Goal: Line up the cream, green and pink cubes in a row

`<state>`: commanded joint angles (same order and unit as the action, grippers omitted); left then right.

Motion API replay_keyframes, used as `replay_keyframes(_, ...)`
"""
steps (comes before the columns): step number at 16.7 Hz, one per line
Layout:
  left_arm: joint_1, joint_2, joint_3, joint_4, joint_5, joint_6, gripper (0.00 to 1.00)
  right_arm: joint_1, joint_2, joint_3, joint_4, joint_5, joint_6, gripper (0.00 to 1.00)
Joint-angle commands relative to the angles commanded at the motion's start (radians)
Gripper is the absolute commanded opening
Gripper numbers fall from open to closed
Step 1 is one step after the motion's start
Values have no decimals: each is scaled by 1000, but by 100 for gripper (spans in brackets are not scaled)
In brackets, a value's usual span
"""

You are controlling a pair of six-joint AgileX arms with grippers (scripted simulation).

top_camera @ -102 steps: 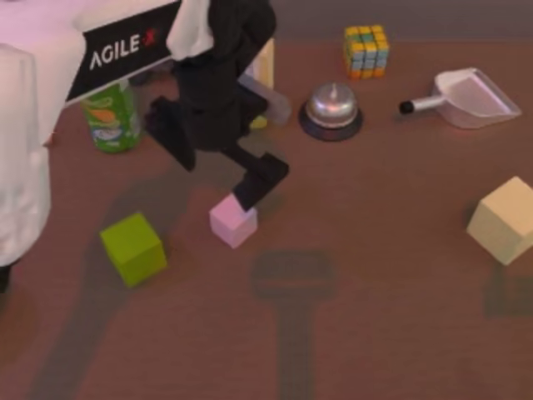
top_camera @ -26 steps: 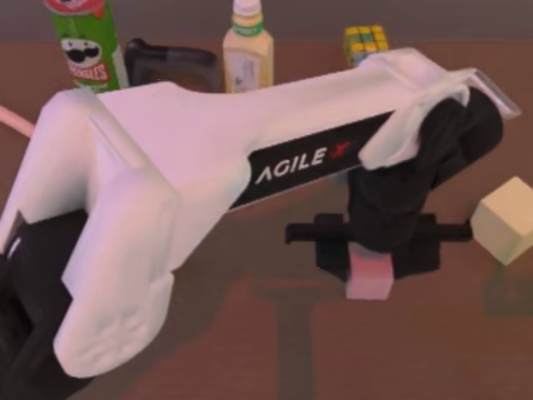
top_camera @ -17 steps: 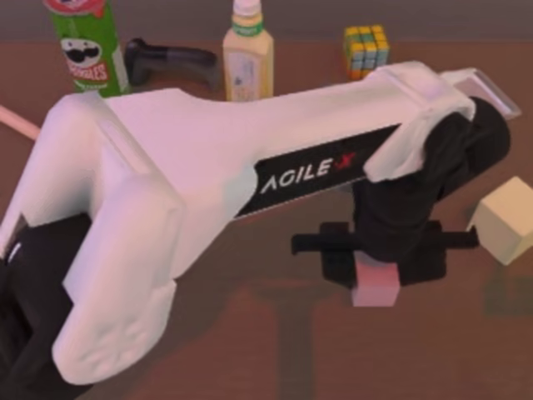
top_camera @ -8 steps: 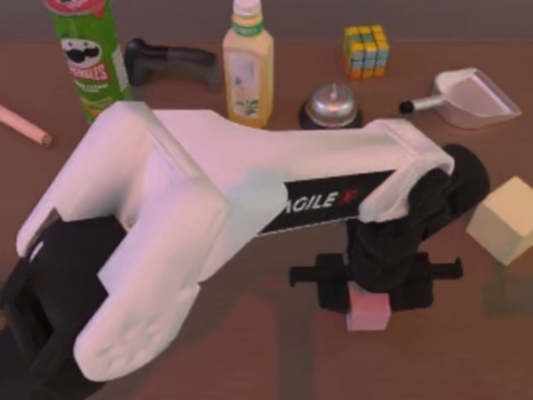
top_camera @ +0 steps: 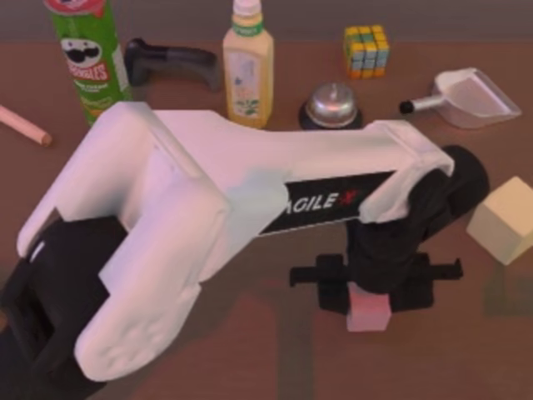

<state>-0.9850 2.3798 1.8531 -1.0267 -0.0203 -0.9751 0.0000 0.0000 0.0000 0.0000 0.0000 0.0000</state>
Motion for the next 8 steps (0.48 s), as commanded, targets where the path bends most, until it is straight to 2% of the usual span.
replay_keyframes(6, 0, 0, 0, 0, 0, 0, 98, 0, 0, 0, 0, 0, 0, 100)
replay_keyframes(8, 0, 0, 0, 0, 0, 0, 100, 0, 0, 0, 0, 0, 0, 100)
